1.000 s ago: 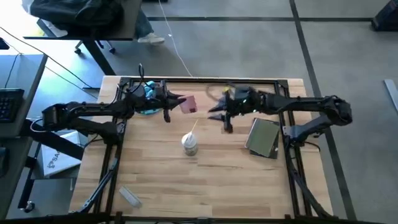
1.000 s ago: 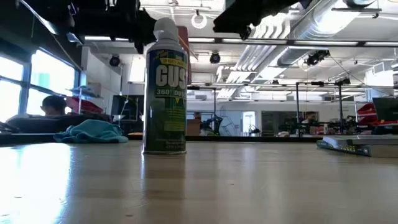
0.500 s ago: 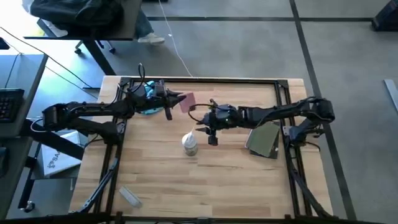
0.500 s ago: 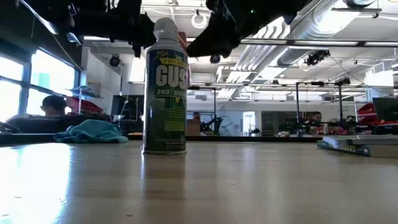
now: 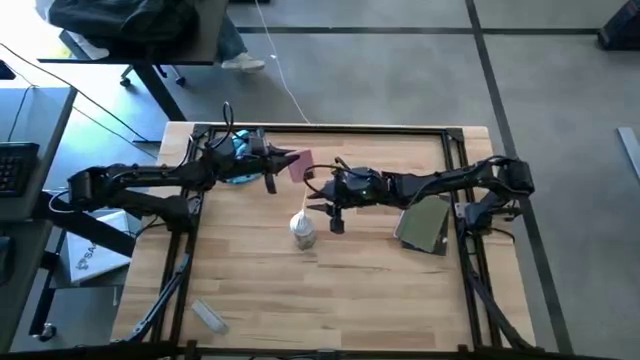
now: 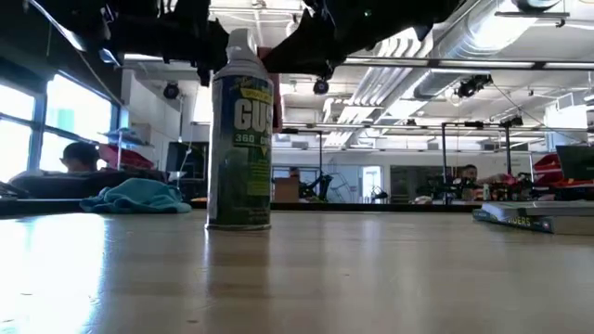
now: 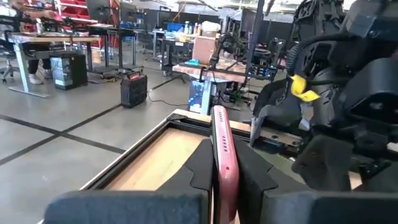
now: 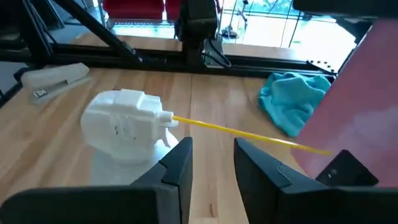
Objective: Apply microfiber cloth
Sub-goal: Spray the back and front of the pink cellphone using the blue spray bottle
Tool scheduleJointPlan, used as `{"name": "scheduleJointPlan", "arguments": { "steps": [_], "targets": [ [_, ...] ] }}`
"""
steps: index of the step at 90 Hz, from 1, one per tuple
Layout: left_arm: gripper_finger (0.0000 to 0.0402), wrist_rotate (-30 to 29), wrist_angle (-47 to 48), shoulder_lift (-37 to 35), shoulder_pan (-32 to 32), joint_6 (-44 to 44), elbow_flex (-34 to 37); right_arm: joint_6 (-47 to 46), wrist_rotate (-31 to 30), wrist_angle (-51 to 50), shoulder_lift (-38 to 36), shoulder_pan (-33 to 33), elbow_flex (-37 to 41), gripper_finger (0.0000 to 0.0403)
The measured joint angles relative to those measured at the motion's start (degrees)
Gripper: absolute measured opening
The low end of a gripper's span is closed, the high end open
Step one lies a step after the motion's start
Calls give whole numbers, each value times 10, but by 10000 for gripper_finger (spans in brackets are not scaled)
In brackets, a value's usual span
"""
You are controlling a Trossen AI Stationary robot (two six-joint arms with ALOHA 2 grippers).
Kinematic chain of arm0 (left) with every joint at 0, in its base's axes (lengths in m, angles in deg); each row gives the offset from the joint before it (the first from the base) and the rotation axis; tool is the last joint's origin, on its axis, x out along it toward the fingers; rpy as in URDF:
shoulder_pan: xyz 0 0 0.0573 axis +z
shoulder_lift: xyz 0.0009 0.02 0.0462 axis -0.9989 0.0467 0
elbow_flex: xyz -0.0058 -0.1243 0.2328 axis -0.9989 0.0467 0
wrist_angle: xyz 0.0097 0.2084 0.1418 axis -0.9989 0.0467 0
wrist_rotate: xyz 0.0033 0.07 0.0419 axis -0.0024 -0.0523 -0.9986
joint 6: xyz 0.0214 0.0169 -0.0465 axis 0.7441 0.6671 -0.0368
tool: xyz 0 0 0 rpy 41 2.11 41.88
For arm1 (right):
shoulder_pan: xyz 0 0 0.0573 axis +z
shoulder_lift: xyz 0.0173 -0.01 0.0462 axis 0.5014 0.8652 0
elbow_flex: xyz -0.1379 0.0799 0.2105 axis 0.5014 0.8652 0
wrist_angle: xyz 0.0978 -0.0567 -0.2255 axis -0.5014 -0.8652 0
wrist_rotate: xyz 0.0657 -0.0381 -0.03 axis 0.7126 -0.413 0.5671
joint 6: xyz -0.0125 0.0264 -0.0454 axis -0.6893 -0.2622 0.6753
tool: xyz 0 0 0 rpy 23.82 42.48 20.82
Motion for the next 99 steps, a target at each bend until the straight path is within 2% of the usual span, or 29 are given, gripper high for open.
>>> {"name": "scheduleJointPlan", "arguments": {
  "steps": [12, 27, 38, 50, 68, 77, 99],
  "targets": [
    [12, 31, 11, -6, 25, 2, 0, 29, 14, 15, -23, -11, 0, 82],
    [12, 81, -6, 8, 62, -15, 0, 13, 130, 58, -21, -43, 0, 74],
    [12, 138, -57, 37, 80, -40, 0, -2, 171, 76, -8, -57, 0, 45],
    [12, 178, -90, 86, 94, -66, -7, -2, 197, 92, 9, -61, 0, 6],
    [12, 221, -95, 154, 99, -74, -46, -20, 205, 128, 32, -59, 0, 3],
    [12, 244, -96, 167, 98, -75, -57, -20, 217, 141, 41, -56, 0, 1],
    [12, 249, -97, 165, 94, -75, -57, -33, 232, 149, 58, -54, 0, 0]
  ]
}}
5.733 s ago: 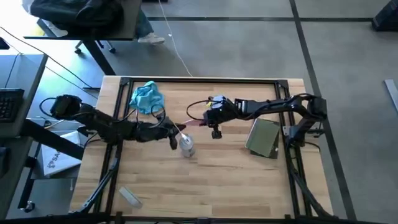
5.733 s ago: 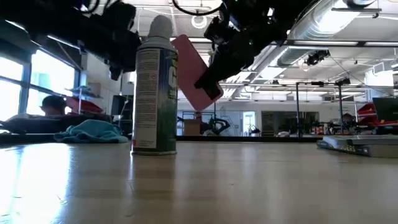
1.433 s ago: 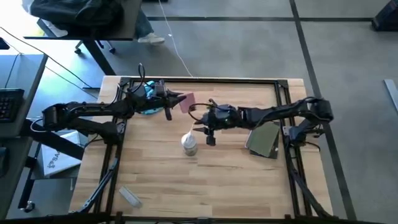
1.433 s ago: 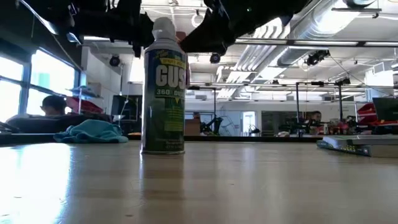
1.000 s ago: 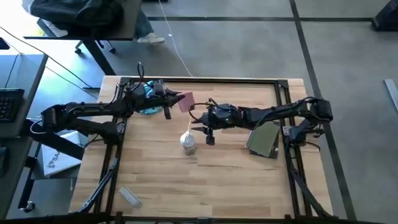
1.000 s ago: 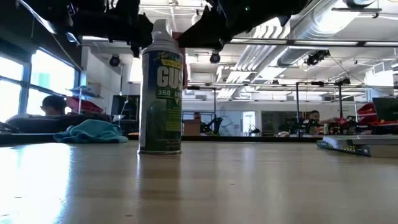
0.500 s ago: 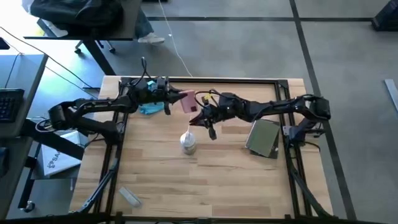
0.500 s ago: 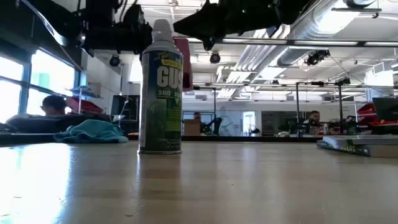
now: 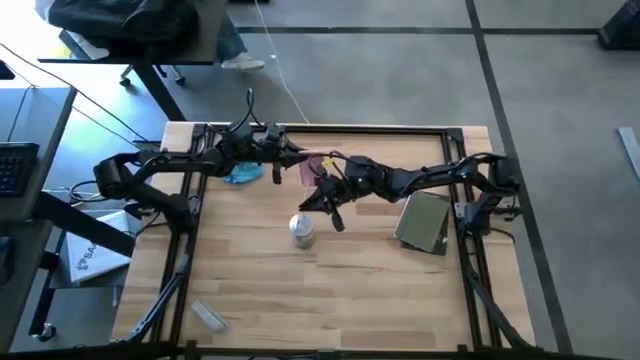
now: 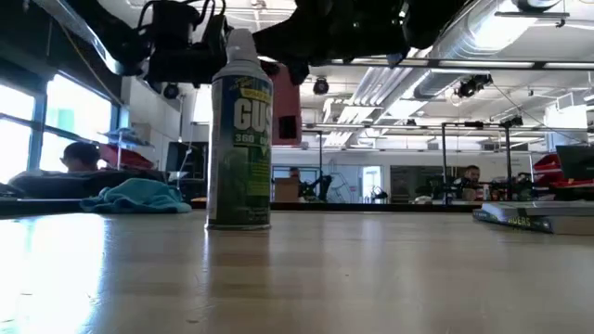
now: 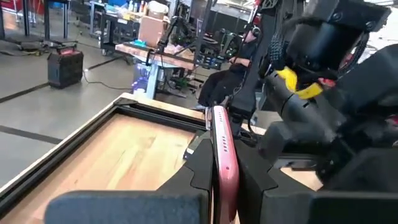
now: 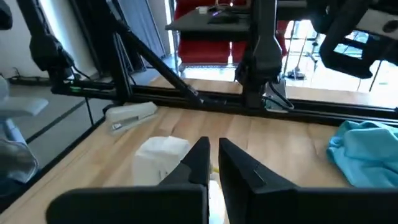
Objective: Apply microfiber cloth
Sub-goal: Spray the back and front of the pink cellphone using the blue spray bottle
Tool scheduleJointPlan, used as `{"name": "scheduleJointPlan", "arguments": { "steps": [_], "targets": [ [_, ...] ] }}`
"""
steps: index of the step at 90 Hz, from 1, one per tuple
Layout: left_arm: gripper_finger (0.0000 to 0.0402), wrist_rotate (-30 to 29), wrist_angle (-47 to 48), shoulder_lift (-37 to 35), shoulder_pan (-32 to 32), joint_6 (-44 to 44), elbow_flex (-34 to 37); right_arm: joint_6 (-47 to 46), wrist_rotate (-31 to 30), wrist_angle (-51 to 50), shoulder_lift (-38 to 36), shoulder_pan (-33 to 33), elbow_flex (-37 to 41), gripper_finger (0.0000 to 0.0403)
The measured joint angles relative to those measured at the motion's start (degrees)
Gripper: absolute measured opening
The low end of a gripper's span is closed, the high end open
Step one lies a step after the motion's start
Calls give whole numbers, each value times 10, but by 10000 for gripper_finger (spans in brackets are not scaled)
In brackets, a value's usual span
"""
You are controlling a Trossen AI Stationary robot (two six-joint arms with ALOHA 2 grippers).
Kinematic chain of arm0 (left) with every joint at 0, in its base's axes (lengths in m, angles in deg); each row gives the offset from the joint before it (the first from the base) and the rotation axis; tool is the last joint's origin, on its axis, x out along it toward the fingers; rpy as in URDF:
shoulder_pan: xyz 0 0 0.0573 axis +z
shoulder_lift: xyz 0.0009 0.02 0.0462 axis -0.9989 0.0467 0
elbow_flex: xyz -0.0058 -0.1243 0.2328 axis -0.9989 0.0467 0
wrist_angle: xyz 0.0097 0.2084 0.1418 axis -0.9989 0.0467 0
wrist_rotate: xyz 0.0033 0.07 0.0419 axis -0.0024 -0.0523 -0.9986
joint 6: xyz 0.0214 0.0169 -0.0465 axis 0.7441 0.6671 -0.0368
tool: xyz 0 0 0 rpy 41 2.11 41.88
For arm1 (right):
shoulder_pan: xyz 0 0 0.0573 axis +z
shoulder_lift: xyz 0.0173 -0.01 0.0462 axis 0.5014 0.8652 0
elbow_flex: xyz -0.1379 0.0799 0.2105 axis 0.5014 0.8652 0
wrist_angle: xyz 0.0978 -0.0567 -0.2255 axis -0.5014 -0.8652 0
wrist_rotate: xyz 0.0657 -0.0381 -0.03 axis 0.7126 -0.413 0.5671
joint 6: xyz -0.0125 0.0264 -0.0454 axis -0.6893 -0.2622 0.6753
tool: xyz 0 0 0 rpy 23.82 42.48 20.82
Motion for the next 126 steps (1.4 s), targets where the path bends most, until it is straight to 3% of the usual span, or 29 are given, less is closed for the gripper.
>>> {"name": "scheduleJointPlan", "arguments": {
  "steps": [126],
  "targets": [
    [13, 5, 81, -59, 16, -4, 0, 22, -1, -31, 4, 2, -2, 0]
  ]
}}
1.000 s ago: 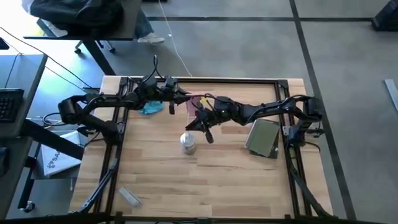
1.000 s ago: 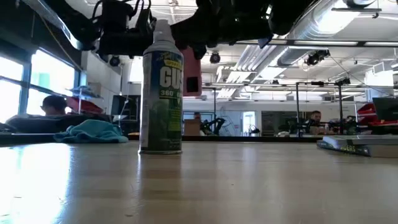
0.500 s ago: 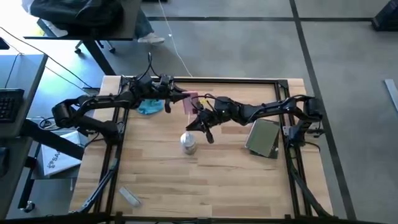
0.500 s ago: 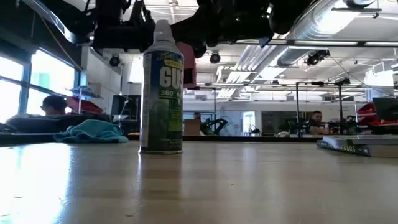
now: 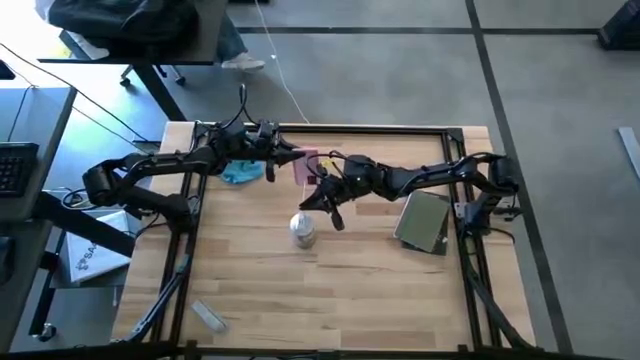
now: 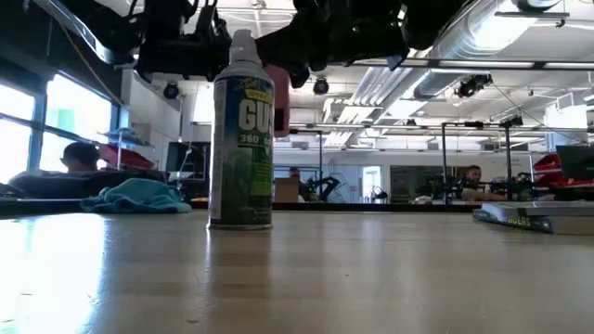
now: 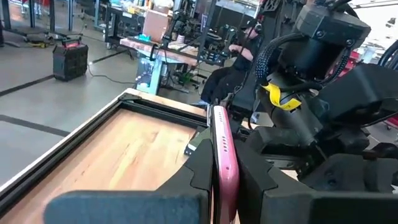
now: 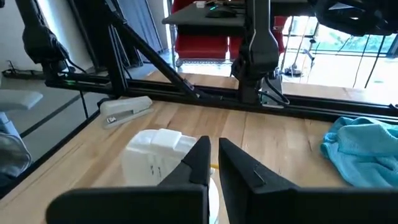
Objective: Apply microfiber cloth
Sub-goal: Spray the back and front of the pink cellphone using the blue spray bottle
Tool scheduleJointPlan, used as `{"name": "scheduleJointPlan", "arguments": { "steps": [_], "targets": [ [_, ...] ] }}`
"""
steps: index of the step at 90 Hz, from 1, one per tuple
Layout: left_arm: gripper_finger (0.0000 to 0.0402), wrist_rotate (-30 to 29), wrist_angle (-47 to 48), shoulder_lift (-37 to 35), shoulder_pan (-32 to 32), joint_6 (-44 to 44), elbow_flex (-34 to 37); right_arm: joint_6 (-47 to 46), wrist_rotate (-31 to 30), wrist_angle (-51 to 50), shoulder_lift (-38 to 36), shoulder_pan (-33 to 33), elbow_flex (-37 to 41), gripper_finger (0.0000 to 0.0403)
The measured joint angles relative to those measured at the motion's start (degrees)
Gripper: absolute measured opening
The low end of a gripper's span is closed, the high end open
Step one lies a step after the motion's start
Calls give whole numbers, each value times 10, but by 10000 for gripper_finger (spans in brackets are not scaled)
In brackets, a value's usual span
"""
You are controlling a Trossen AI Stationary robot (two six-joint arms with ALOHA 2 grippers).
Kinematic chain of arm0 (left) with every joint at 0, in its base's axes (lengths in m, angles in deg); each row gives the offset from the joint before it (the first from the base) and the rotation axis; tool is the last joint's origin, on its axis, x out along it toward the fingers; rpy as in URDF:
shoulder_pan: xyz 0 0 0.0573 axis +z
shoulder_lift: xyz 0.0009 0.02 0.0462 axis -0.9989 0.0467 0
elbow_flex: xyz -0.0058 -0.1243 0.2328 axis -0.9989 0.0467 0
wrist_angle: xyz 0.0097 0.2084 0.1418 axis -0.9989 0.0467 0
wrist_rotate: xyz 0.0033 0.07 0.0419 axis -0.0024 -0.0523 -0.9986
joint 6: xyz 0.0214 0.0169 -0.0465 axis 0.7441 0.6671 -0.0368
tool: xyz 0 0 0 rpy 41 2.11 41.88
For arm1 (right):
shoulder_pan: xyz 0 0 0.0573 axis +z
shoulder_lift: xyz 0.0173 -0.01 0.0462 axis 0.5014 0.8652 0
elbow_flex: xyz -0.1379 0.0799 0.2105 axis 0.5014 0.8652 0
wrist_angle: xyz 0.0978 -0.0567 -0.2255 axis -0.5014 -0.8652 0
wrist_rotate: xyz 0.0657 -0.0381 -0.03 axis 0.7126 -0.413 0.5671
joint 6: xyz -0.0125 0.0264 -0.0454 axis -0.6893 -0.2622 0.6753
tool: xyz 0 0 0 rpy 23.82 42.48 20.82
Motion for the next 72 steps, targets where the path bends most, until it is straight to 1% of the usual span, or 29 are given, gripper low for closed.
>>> {"name": "scheduleJointPlan", "arguments": {
  "steps": [22, 36, 42, 48, 55, 64, 72],
  "targets": [
    [13, -5, -3, 0, 0, -1, 0, -2, 0, -1, 0, 0, 0, 0],
    [13, 3, -38, 0, 0, -22, 0, -2, 0, -2, 0, 0, 0, 0],
    [13, 0, -28, 0, 2, -37, 0, -2, 0, -2, 0, 0, 1, 0],
    [13, -17, -4, 3, 3, -48, 1, -2, 0, -2, 0, 0, 1, 0],
    [13, -24, -4, 11, 1, -46, 13, -1, 0, -2, 0, 0, 1, 0],
    [13, -31, -45, 30, 1, -56, 33, 0, 0, -2, 0, 0, 1, 0],
    [13, -38, -108, 49, 1, -77, 54, 0, 0, -3, 0, 0, 1, 0]
  ]
}}
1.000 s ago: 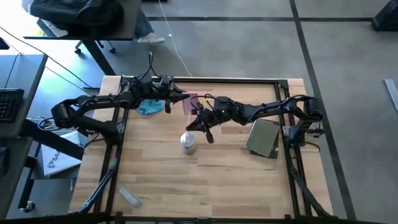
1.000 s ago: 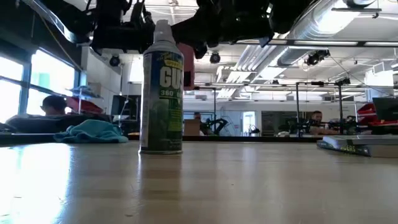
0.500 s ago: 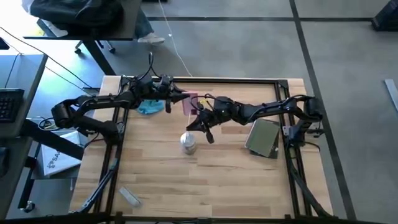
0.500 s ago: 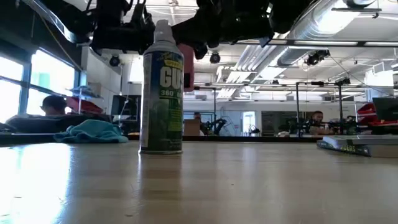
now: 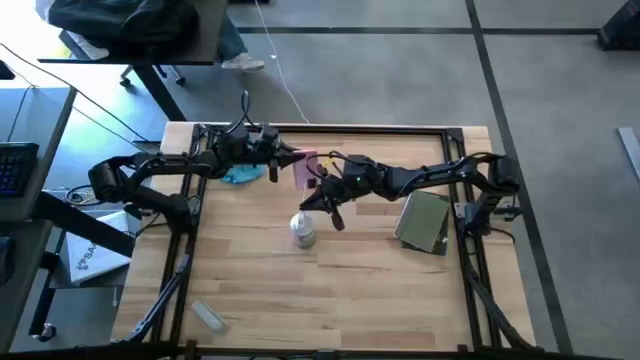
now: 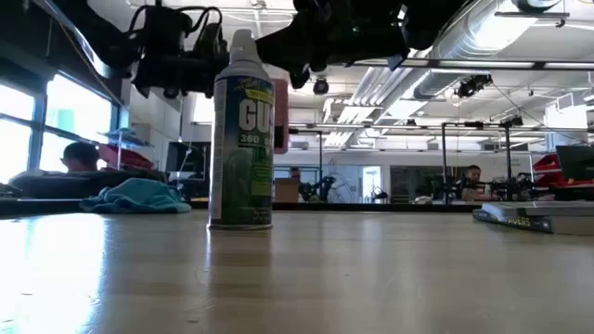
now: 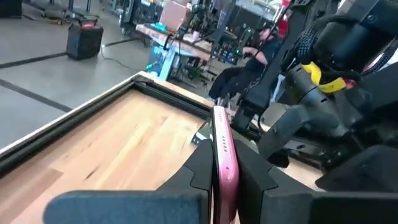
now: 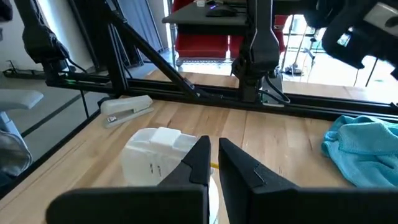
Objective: Apply microfiber cloth
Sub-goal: Spray the back and front of the pink cellphone using the blue spray bottle
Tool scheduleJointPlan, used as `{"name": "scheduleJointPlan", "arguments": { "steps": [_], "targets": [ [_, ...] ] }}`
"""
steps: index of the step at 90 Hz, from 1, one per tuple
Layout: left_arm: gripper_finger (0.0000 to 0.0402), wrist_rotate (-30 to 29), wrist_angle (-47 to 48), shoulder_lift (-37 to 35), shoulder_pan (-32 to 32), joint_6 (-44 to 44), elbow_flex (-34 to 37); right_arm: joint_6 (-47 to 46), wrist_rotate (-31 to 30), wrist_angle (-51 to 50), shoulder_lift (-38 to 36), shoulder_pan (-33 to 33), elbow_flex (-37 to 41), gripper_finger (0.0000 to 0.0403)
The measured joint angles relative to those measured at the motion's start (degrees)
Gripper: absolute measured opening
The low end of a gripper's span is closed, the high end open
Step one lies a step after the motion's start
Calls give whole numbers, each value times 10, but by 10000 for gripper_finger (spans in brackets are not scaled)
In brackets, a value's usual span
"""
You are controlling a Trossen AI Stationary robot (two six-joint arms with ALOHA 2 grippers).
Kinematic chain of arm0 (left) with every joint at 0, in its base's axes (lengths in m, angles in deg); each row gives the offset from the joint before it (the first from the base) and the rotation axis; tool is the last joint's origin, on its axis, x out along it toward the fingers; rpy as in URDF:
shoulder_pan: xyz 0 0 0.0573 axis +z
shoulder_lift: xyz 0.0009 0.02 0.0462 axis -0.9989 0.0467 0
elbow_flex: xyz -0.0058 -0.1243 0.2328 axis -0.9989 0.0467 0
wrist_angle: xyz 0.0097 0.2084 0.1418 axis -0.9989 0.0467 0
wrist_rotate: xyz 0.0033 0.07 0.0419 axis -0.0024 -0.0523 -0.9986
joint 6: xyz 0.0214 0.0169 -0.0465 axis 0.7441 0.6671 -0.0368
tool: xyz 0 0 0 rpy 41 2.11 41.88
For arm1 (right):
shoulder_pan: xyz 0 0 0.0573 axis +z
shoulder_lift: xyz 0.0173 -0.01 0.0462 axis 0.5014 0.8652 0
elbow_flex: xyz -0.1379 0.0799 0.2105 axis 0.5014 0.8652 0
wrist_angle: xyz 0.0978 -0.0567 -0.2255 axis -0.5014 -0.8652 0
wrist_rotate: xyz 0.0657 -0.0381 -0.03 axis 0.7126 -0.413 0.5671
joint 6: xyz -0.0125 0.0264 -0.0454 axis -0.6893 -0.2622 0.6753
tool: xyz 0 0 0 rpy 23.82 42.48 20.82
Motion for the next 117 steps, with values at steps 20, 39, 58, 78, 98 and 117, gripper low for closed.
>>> {"name": "scheduleJointPlan", "arguments": {
  "steps": [20, 39, 58, 78, 98, 117],
  "targets": [
    [13, 2, -72, 66, -21, -18, 18, -4, 0, -1, 0, 0, 0, 0],
    [13, 3, -131, 115, -50, -19, 18, -4, 0, -1, 0, 0, 0, 0],
    [12, 1, -169, 104, -42, -19, 18, -2, 0, 0, 1, 0, 0, 0],
    [12, 27, -151, 55, -9, -24, 18, -4, 0, -1, 1, 0, 0, 0],
    [12, 27, -67, -15, 32, -2, 18, -4, 0, -1, 1, 0, 0, 0],
    [12, 48, -62, -76, 29, 17, 55, -5, 0, -1, 1, 0, 0, 0]
  ]
}}
